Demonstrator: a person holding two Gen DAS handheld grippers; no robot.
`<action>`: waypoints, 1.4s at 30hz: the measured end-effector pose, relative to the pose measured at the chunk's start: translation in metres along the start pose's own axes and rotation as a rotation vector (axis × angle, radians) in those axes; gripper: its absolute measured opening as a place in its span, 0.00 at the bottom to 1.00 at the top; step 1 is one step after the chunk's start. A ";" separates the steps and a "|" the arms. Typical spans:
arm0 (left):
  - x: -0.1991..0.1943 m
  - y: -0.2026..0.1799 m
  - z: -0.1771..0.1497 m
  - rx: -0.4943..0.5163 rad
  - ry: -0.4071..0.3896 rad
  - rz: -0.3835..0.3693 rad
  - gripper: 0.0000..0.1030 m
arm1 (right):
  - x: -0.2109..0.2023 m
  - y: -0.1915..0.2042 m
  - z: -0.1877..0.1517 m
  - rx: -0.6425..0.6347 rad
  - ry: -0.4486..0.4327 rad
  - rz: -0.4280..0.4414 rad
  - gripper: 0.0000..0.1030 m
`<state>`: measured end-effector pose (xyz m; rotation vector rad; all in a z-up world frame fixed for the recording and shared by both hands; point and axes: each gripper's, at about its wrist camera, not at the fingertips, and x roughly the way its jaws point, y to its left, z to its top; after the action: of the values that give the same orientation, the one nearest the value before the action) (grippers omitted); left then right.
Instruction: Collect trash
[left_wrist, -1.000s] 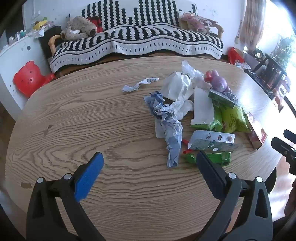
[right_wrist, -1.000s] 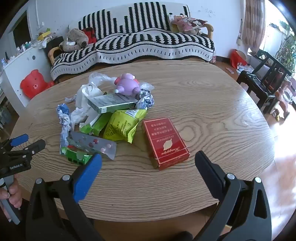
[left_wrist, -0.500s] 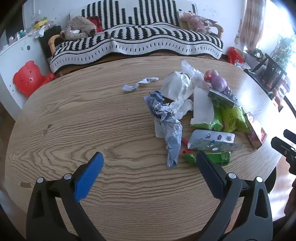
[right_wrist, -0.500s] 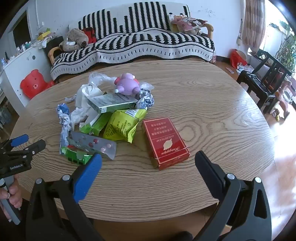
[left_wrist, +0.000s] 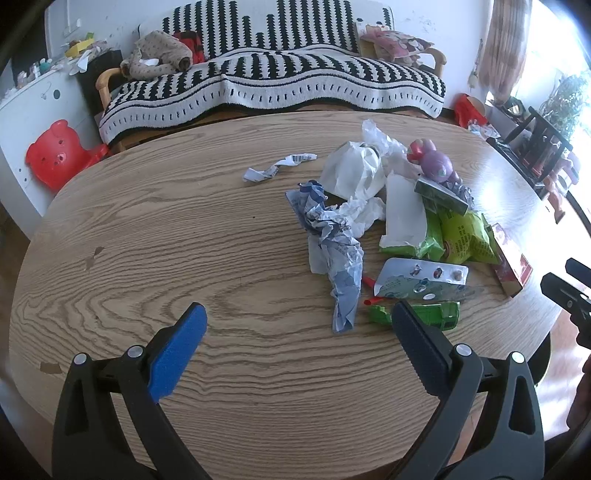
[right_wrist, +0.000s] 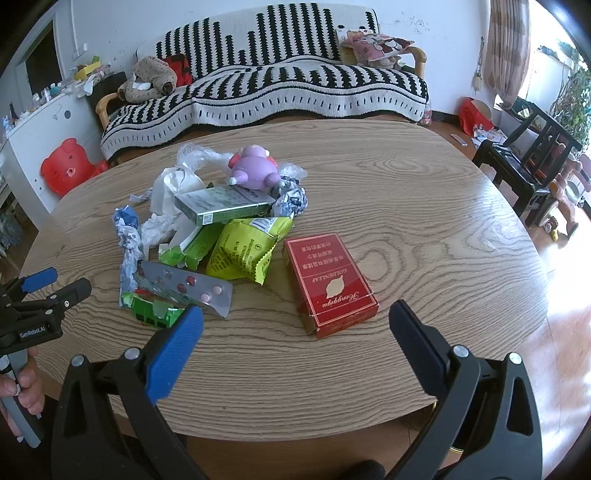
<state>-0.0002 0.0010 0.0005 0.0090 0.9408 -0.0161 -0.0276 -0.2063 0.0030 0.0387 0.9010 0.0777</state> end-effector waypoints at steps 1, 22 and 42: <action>0.000 0.000 0.000 0.001 0.001 -0.001 0.95 | 0.000 0.000 0.000 0.000 0.001 0.000 0.95; 0.002 -0.001 -0.001 0.001 0.004 -0.003 0.95 | 0.000 0.001 0.000 -0.001 0.003 0.000 0.95; 0.012 -0.002 -0.004 0.008 0.026 -0.004 0.95 | 0.003 -0.002 -0.002 -0.002 0.009 -0.006 0.95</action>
<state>0.0030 -0.0008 -0.0115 0.0143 0.9665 -0.0235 -0.0276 -0.2076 -0.0009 0.0344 0.9095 0.0733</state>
